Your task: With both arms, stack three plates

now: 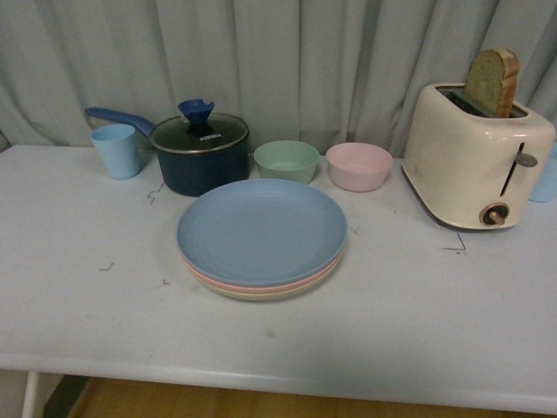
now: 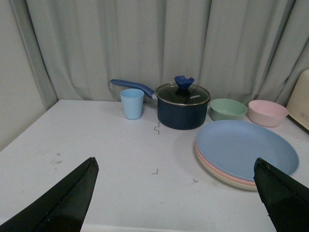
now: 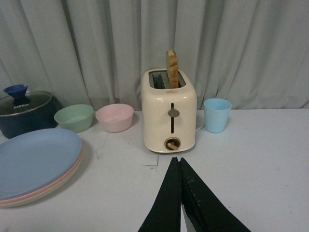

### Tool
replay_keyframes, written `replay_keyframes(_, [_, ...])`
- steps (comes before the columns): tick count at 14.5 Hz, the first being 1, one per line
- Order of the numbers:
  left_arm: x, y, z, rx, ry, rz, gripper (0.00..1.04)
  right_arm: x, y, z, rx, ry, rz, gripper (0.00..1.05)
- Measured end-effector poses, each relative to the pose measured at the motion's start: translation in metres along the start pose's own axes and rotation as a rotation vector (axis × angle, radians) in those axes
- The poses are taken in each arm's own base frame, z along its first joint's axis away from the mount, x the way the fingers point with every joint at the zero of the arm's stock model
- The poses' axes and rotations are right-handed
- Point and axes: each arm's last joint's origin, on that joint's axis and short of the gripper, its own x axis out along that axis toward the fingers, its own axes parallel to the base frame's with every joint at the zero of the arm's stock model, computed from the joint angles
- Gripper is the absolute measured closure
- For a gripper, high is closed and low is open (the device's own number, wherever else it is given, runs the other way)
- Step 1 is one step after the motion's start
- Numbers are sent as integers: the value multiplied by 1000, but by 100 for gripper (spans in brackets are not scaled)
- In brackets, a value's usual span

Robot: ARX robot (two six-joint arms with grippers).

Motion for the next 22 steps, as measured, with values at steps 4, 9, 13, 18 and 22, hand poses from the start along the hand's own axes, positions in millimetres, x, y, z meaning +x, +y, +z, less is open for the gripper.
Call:
replay_keyframes(4, [0, 0, 0, 0, 0, 0, 7, -11, 0, 3, 0, -10, 0, 103])
replay_keyframes(9, [0, 0, 0, 0, 0, 0, 7, -20, 0, 3, 0, -13, 0, 103])
replay_keyframes(13, [0, 0, 0, 0, 0, 0, 7, -25, 0, 3, 0, -13, 0, 103])
replay_keyframes(18, [0, 0, 0, 0, 0, 0, 7, -36, 0, -1, 0, 0, 3, 103])
replay_keyframes(22, [0, 0, 0, 0, 0, 0, 7, -36, 0, 0, 0, -5, 3, 103])
